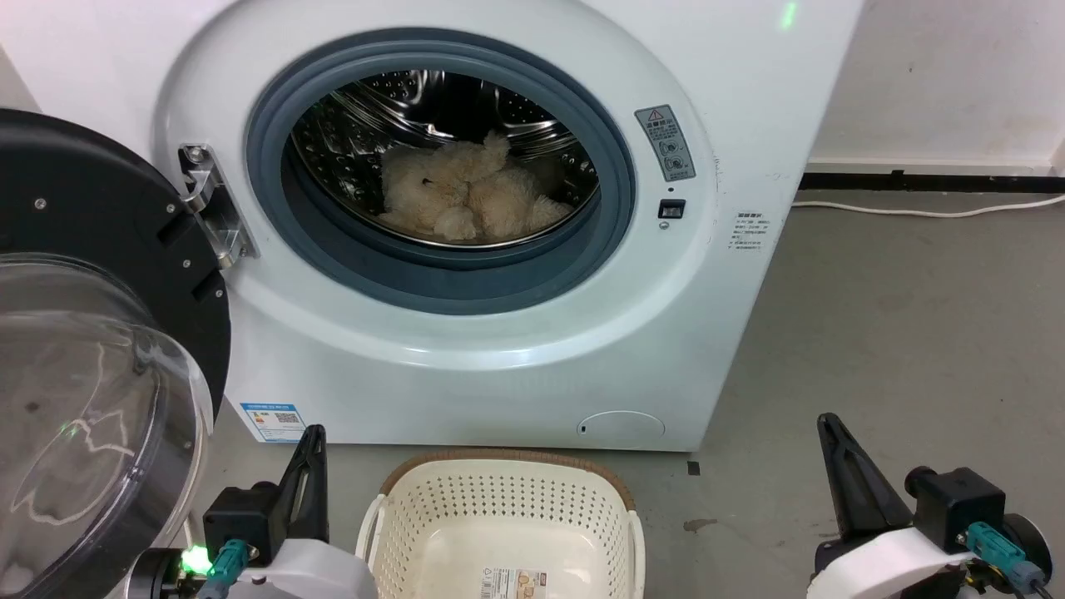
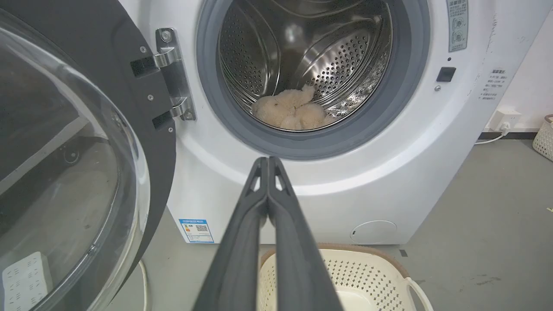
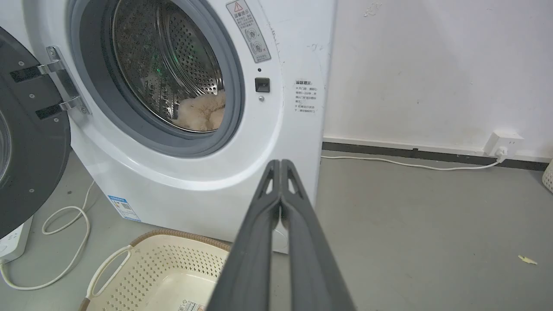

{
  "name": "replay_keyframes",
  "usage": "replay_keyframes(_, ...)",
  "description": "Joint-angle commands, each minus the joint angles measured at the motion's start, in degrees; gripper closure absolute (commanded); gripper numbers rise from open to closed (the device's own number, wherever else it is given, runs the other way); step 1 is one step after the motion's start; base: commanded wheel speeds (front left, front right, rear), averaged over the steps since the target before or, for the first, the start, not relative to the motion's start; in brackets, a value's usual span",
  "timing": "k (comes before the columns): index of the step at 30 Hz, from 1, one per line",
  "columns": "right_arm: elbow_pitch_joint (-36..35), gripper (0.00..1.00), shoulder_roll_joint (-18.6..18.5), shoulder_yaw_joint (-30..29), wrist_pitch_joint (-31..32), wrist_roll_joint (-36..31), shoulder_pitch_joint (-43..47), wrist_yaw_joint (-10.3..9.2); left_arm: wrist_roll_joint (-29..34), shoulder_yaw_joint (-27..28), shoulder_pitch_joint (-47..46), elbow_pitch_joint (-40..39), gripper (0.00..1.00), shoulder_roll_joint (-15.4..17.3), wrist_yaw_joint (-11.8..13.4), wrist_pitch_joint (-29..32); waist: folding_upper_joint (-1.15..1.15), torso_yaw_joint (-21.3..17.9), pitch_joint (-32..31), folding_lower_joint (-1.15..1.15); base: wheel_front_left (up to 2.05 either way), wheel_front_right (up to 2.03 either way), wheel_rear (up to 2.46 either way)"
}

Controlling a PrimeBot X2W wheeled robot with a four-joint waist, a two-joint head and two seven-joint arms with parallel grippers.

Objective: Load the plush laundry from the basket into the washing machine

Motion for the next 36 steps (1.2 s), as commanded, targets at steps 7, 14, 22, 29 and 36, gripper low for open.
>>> replay_keyframes(7, -0.3, 1.00, -0.1, -0.1, 1.0, -1.3, -0.9, 0.04, 0.7, 0.2, -1.2, -0.4, 1.00, -0.1, -0.2, 1.0, 0.00, 0.3, -0.2, 0.00, 0.00, 0.00, 0.00)
replay_keyframes(14, -0.4, 1.00, -0.1, -0.2, 1.8, -2.0, -1.1, 0.04, 1.1, 0.2, -1.4, -0.5, 1.00, -0.2, -0.3, 1.8, 0.00, 0.5, -0.5, 0.00, 0.00, 0.00, 0.00)
replay_keyframes(22, -0.4, 1.00, -0.1, -0.3, 2.8, -2.8, -1.3, 0.04, 1.6, 0.2, -1.6, -0.6, 1.00, -0.3, -0.3, 2.7, 0.00, 0.9, -0.7, 0.00, 0.00, 0.00, 0.00)
replay_keyframes(29, -0.5, 1.00, -0.1, -0.3, 3.6, -3.6, -1.4, 0.04, 1.9, 0.3, -1.8, -0.7, 1.00, -0.3, -0.3, 3.5, 0.00, 1.1, -0.9, 0.00, 0.00, 0.00, 0.00)
replay_keyframes(36, -0.5, 1.00, -0.1, -0.4, 4.0, -4.0, -1.5, 0.05, 2.1, 0.3, -1.9, -0.7, 1.00, -0.4, -0.3, 4.0, 0.00, 1.3, -1.1, 0.00, 0.00, 0.00, 0.00)
